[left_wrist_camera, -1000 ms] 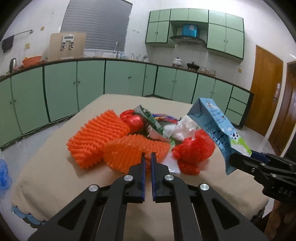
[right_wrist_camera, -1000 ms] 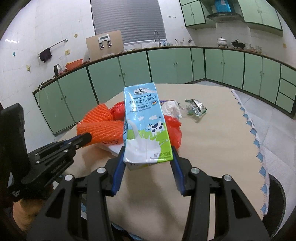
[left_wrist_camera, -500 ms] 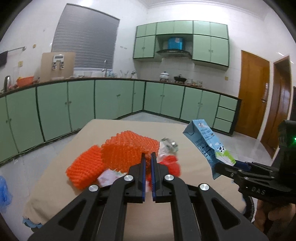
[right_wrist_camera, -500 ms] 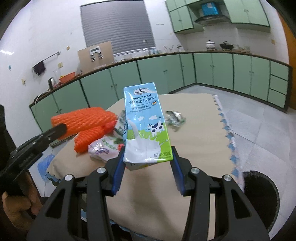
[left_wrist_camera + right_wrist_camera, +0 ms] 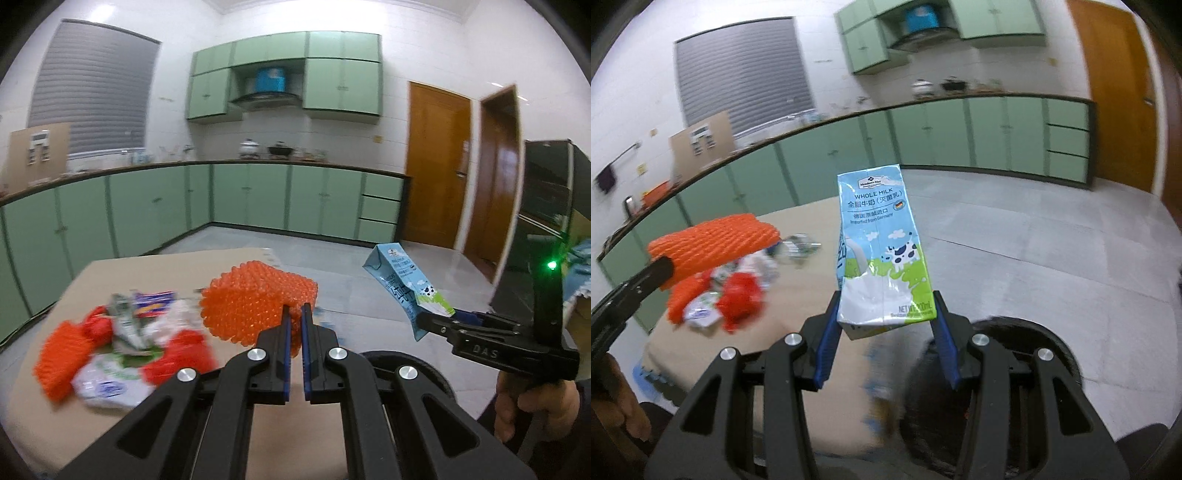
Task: Collect trash
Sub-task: 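Carry carton and foam net over the bin and open both grippers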
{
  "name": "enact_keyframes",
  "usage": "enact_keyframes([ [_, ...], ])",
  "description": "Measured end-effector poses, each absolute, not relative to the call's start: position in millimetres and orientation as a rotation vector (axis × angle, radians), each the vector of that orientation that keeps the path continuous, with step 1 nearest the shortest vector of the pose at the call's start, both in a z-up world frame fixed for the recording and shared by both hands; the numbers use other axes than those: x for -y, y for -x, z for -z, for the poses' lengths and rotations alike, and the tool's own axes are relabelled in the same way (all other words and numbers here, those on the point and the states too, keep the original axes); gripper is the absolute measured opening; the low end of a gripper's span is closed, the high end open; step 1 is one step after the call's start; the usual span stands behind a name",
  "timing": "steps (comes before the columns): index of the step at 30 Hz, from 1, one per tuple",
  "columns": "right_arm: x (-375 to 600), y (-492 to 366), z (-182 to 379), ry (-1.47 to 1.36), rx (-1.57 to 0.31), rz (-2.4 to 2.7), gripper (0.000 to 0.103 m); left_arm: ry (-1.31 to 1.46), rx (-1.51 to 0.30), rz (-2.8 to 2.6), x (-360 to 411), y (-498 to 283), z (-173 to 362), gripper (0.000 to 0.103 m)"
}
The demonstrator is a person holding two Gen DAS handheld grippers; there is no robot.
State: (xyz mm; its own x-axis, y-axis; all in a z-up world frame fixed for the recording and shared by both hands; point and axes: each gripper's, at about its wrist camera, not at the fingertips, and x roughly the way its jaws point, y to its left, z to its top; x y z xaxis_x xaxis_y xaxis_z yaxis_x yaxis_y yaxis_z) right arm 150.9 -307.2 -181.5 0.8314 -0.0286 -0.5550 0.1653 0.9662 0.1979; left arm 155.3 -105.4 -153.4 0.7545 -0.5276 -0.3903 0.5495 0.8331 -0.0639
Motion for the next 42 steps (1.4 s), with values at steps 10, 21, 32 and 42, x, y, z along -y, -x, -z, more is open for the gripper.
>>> enact_keyframes([
  [10, 379, -126, 222, -0.335, -0.686, 0.277, 0.045, -0.094, -0.487, 0.809, 215, -170, 185, 0.005],
  [21, 424, -126, 266, -0.419, -0.788, 0.346, 0.045, -0.154, -0.595, 0.905, 284, -176, 238, 0.005],
  [32, 434, -141, 282, -0.461, -0.868, 0.354, 0.048, -0.198, -0.703, 0.9, 311, -185, 280, 0.006],
  [42, 441, -130, 271, -0.479, -0.804, 0.364, 0.048, -0.207, -0.742, 0.874, 310, -192, 294, 0.038],
])
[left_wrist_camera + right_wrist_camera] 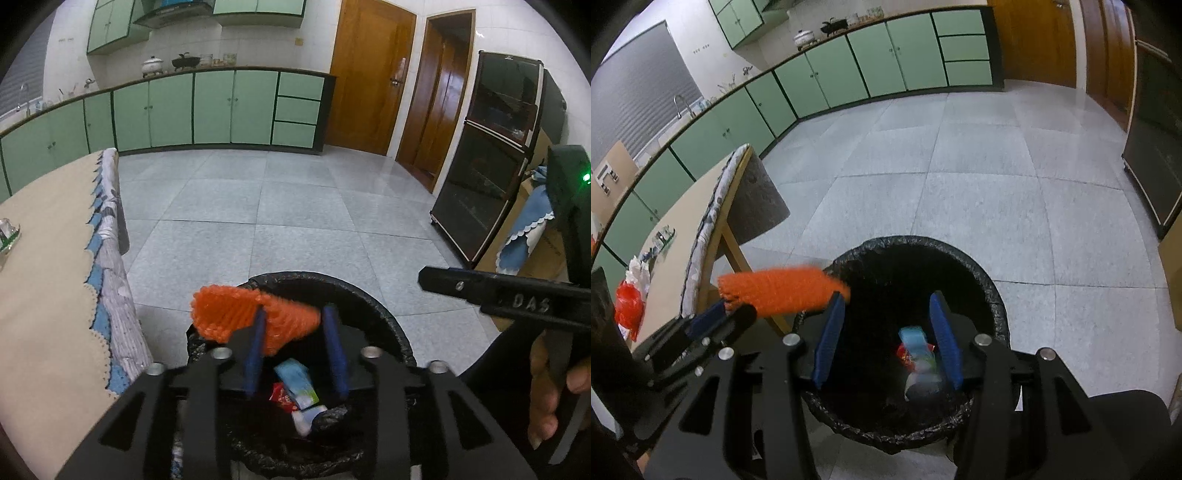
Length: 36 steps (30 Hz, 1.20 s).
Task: Collect trash
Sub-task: 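Carry carton and foam net over the bin and open both grippers, then move both tools back over the table trash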
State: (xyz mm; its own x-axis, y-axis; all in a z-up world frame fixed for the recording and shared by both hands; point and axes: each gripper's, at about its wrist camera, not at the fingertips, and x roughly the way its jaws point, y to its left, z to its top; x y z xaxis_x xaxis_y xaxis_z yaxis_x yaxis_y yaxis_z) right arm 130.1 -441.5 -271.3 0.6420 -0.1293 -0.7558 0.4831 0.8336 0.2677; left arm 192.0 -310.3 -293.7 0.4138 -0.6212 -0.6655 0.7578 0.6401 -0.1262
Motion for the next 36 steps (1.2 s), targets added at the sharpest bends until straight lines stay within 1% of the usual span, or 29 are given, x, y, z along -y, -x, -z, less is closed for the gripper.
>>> enact_keyframes([
  [4, 443, -129, 269, -0.482, -0.795, 0.367, 0.048, -0.213, -0.734, 0.873, 308, -190, 291, 0.045],
  [8, 442, -128, 267, -0.481, -0.789, 0.366, 0.048, -0.214, -0.728, 0.866, 306, -189, 289, 0.049],
  [13, 441, -127, 263, -0.475, -0.782, 0.369, 0.048, -0.201, -0.713, 0.833, 293, -191, 283, 0.06],
  [17, 434, -127, 255, -0.453, -0.77, 0.359, 0.048, -0.191, -0.695, 0.794, 274, -191, 268, 0.067],
  [22, 404, -132, 232, -0.379, -0.738, 0.299, 0.049, -0.158, -0.631, 0.704, 225, -184, 235, 0.073],
  [24, 382, -137, 221, -0.34, -0.722, 0.254, 0.053, -0.156, -0.598, 0.636, 199, -181, 222, 0.075],
  [28, 340, -152, 206, -0.297, -0.71, 0.158, 0.054, -0.13, -0.564, 0.461, 133, -179, 201, 0.08],
  [30, 315, -163, 199, -0.282, -0.708, 0.103, 0.061, -0.118, -0.554, 0.382, 102, -178, 194, 0.083],
  [31, 302, -168, 196, -0.27, -0.705, 0.074, 0.062, -0.104, -0.553, 0.338, 83, -178, 190, 0.084],
  [36, 234, -198, 179, -0.209, -0.694, -0.07, 0.063, -0.046, -0.533, 0.161, 6, -176, 175, 0.089],
])
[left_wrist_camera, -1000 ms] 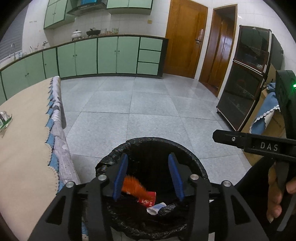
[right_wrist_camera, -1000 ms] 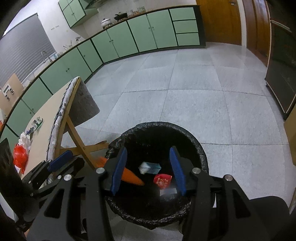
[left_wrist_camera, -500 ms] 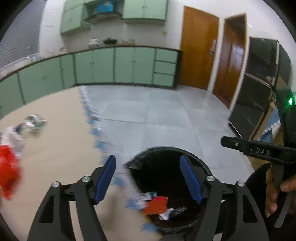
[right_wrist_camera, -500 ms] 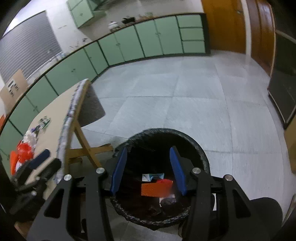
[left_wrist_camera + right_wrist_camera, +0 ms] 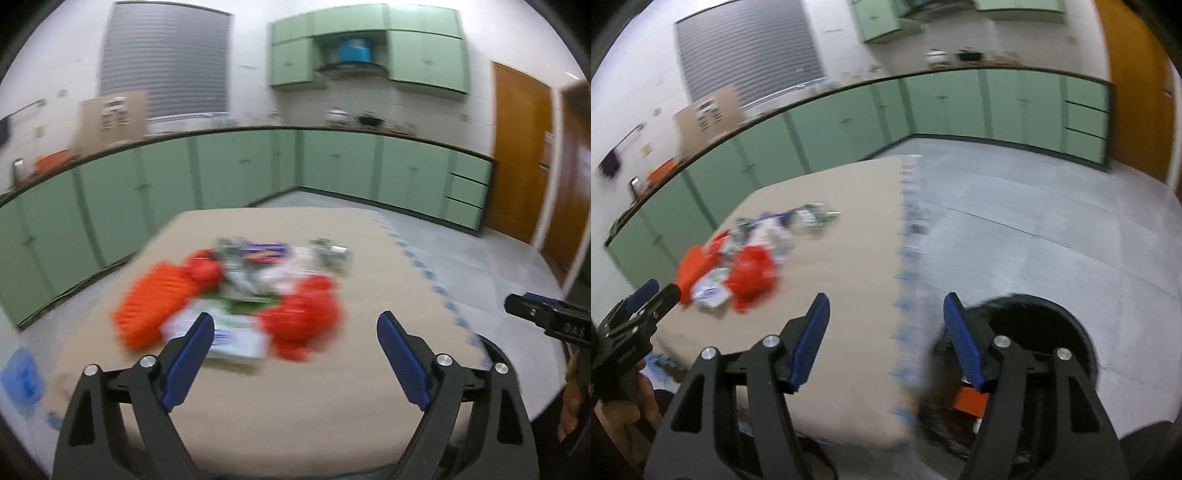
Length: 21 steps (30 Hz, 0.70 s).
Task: Collect trash
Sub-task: 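Move both tools back over the table trash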
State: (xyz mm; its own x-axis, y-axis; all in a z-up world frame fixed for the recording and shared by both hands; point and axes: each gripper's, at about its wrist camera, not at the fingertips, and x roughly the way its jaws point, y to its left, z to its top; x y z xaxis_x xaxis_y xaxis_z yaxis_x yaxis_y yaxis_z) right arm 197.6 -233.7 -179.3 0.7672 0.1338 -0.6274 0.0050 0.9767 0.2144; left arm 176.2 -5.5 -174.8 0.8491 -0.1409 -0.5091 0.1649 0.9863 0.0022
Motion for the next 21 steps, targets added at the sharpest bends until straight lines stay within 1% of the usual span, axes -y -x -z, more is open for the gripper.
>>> enact_keyframes([
  [3, 197, -213, 171, -0.179, -0.688, -0.137, 0.063, -0.031, -0.512, 0.073, -33, -176, 168, 0.093],
  [5, 174, -225, 168, -0.155, -0.685, -0.172, 0.067, -0.017, -0.501, 0.027, -57, -175, 167, 0.095],
  [10, 133, -247, 168, -0.123, -0.698, -0.22, 0.068, -0.014, -0.495, -0.04, -94, -177, 172, 0.097],
  [16, 102, -272, 179, -0.105, -0.719, -0.218, 0.068, 0.001, -0.533, -0.048, -121, -199, 186, 0.097],
  [21, 90, -293, 193, -0.095, -0.742, -0.196, 0.068, 0.013, -0.539, -0.039, -127, -213, 195, 0.097],
])
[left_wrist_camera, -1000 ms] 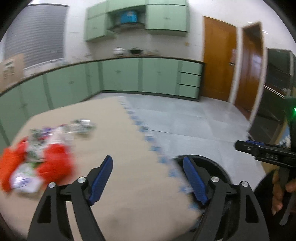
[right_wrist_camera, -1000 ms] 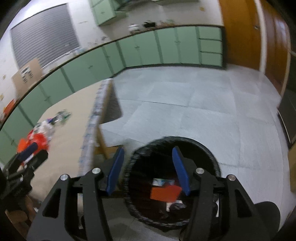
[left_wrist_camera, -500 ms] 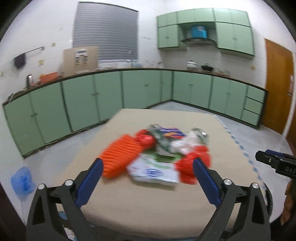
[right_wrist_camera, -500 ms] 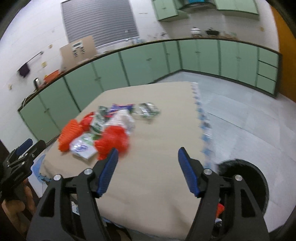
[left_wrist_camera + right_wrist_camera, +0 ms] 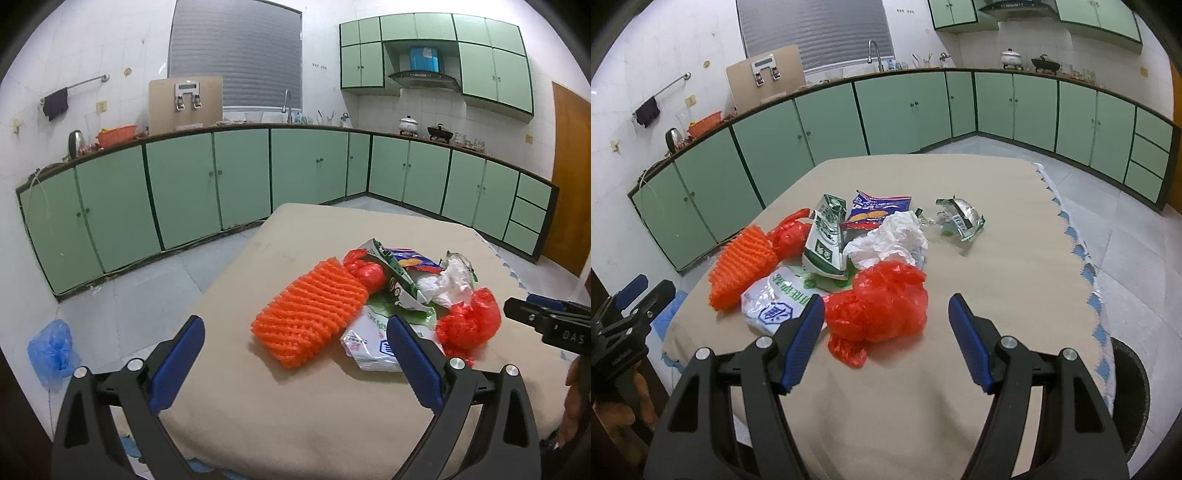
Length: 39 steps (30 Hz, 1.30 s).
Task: Collect trash
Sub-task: 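Move both tools back over the table trash, then grasp the red plastic bag with the right gripper while the left grasps an orange foam net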
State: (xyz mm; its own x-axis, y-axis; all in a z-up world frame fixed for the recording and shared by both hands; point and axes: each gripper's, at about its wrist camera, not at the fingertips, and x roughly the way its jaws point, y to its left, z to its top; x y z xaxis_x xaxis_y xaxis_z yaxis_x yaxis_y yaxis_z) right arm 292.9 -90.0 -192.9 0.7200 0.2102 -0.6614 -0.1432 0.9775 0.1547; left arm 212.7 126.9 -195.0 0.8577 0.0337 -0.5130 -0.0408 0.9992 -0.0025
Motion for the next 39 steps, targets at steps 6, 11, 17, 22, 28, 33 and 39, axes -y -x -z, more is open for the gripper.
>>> enact_keyframes([
  [6, 86, -311, 211, -0.093, -0.771, -0.176, 0.068, 0.014, -0.553, -0.023, -132, -229, 209, 0.097],
  [11, 83, -321, 223, -0.091, -0.797, -0.179, 0.058, 0.015, -0.579, 0.0, -136, -246, 224, 0.097],
  [17, 82, -322, 227, -0.084, -0.8, -0.211, 0.017, 0.021, -0.593, 0.017, -137, -255, 232, 0.097],
  [22, 85, -317, 222, -0.098, -0.786, -0.228, 0.004, 0.012, -0.605, 0.016, -137, -259, 237, 0.097],
  [28, 92, -308, 210, -0.126, -0.747, -0.238, 0.004, -0.003, -0.623, 0.018, -136, -263, 243, 0.097],
  [33, 95, -305, 207, -0.132, -0.735, -0.235, 0.004, 0.003, -0.631, 0.015, -139, -263, 247, 0.094],
  [39, 97, -304, 206, -0.135, -0.732, -0.23, 0.004, 0.017, -0.678, 0.051, -141, -267, 253, 0.047],
])
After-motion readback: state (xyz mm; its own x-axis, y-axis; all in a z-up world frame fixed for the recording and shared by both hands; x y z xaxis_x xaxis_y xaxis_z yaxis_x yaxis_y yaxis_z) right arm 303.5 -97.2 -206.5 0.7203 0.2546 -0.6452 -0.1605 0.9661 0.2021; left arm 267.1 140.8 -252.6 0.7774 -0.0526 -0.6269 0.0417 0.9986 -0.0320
